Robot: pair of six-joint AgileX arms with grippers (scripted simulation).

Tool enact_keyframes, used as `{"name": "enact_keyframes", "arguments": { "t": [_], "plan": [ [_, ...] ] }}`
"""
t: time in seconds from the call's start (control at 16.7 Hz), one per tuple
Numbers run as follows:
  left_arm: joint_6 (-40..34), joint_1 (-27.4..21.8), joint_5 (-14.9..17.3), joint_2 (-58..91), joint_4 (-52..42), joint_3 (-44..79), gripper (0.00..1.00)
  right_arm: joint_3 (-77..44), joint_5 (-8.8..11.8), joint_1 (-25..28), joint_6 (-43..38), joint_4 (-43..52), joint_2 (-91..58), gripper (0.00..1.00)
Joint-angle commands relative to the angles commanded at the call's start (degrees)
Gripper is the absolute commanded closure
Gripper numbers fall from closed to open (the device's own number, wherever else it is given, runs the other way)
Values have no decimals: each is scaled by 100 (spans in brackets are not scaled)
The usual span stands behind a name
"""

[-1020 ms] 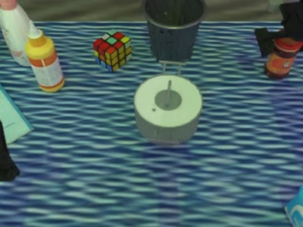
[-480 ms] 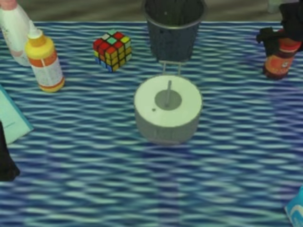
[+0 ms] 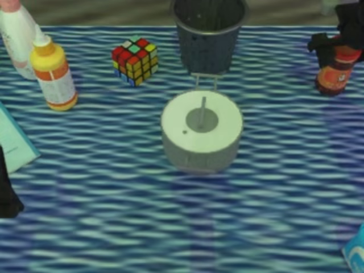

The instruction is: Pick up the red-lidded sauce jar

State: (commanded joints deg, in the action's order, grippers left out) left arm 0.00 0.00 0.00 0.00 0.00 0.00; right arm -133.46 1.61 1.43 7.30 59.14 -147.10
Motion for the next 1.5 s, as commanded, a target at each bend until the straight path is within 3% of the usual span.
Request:
{"name": "enact_keyframes", "arguments": {
  "t": [0.36,0.96,1.32,1.5],
  "plan": [
    [0,0,0,0,0,0,0,222,3,4,3,9,228,100],
    [0,0,0,0,0,0,0,2621,19,96,-50,198,2839,100],
    [0,0,0,0,0,0,0,2736,18,84,-76,195,2951,100],
    [0,0,0,0,0,0,0,3109,-109,376,-475,-41,3072,100]
  ]
}}
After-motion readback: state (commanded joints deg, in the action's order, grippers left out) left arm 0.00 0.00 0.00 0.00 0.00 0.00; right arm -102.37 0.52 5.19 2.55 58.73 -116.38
